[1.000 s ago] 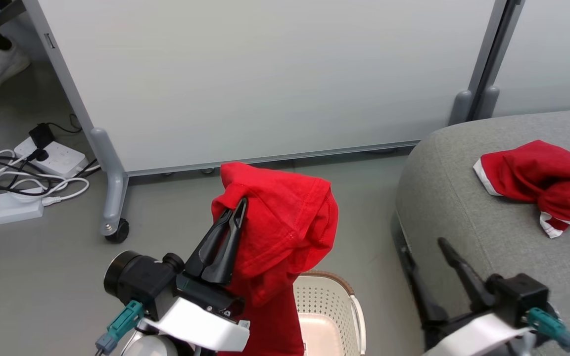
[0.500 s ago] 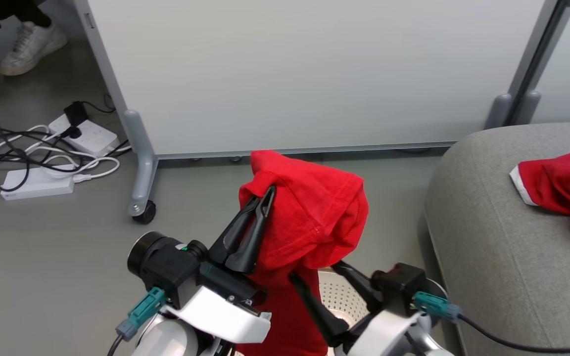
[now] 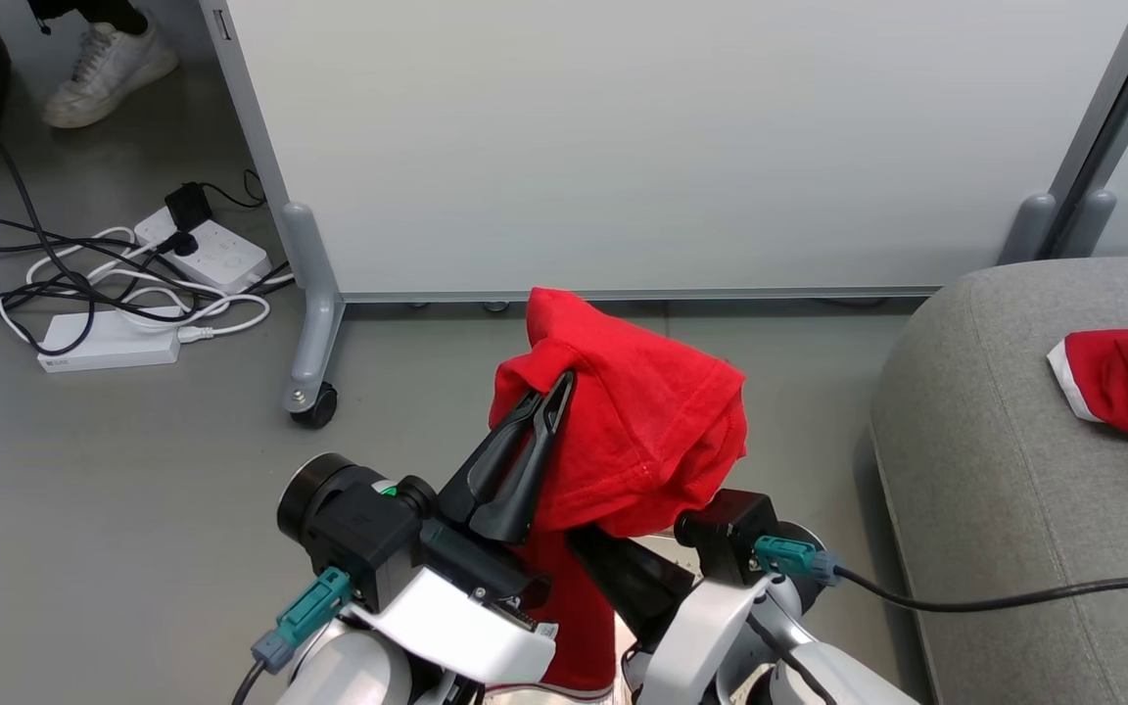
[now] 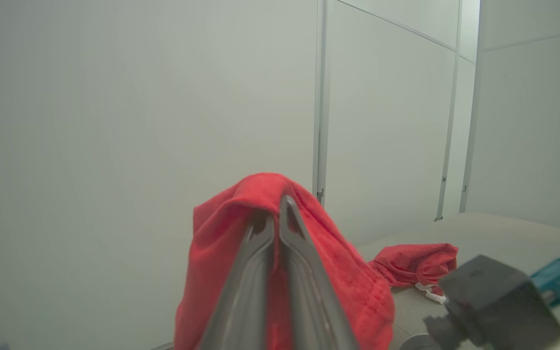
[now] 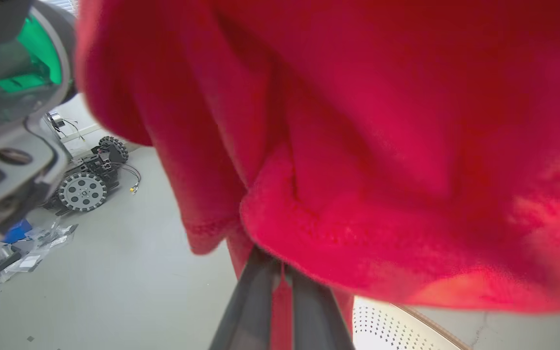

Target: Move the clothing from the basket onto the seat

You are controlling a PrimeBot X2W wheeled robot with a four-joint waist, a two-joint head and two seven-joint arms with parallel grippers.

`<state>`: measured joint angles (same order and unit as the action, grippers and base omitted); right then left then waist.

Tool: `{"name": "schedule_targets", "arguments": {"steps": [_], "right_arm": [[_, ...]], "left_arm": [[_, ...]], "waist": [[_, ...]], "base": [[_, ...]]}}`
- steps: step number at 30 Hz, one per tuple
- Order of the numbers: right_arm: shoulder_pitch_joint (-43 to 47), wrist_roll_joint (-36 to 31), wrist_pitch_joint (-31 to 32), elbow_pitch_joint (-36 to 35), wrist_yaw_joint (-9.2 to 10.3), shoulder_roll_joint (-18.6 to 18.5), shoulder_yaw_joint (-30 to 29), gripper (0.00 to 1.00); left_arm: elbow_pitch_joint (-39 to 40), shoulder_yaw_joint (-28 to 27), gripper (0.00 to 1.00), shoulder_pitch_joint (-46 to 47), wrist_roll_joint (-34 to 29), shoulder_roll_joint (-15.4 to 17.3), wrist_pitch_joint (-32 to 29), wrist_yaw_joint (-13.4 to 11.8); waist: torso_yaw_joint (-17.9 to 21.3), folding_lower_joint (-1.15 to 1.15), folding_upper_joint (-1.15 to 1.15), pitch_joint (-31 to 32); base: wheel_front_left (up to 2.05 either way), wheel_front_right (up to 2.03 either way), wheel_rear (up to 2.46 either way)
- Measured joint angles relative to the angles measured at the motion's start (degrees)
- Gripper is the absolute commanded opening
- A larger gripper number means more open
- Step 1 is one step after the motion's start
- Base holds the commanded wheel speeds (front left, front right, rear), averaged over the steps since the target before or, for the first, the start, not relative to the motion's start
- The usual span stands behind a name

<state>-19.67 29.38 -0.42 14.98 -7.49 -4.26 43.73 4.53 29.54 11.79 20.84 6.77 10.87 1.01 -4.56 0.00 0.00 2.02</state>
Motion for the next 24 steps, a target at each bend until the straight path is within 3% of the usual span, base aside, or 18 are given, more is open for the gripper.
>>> {"name": "schedule_targets", "arguments": {"steps": [7, 8, 9, 10, 11, 18, 24], "right_arm": [[-1.87, 2.36, -2.63, 1.93, 0.0, -1.29, 1.25, 0.0], [-2.1, 2.37, -2.82, 1.93, 0.0, -1.32, 1.22, 0.0], [-2.19, 2.32, -3.38, 1.91, 0.0, -1.38, 1.1, 0.0], [-2.2, 2.29, -3.81, 1.91, 0.0, -1.44, 0.94, 0.0], [-2.2, 2.12, -4.15, 1.92, 0.0, -1.56, 0.65, 0.0], [-2.34, -1.25, -7.94, 1.85, 0.0, -1.55, -5.7, 0.0], [-2.13, -4.85, -8.49, 1.68, 0.0, -1.01, -11.89, 0.0]], "left_arm": [[-0.36, 0.0, 0.0, 0.13, 0.44, 0.26, 0.02, -0.07], [-0.48, 0.0, 0.09, 0.13, 0.44, 0.32, -0.27, -0.14], [-0.63, -0.08, 0.09, 0.13, 0.43, 0.36, -0.36, -0.64], [-0.73, -0.08, 0.44, 0.13, 0.38, 0.53, -0.76, -0.71], [-0.74, -0.14, 1.0, 0.13, 0.22, 0.59, -0.68, -1.23], [1.21, -1.97, 1.0, 0.12, -0.15, 1.19, 1.0, -2.63], [2.61, 0.56, 1.0, 0.01, -1.43, 3.11, -0.75, -1.29]], "waist": [[0.0, 0.0, 0.0, -0.01], [0.05, 0.0, 0.0, -0.01], [0.12, 0.0, 0.0, -0.03], [0.2, 0.0, 0.0, -0.05], [0.29, 0.0, 0.0, -0.07], [1.15, 0.0, 0.0, -0.48], [2.42, 0.0, 0.0, -1.23]], "base": [[0.0, 0.0, 0.0], [0.0, 0.0, 0.0], [0.0, 0.0, 0.0], [0.0, 0.0, 0.0], [0.0, 0.0, 0.0], [0.0, 0.0, 0.0], [0.0, 0.0, 0.0]]}}
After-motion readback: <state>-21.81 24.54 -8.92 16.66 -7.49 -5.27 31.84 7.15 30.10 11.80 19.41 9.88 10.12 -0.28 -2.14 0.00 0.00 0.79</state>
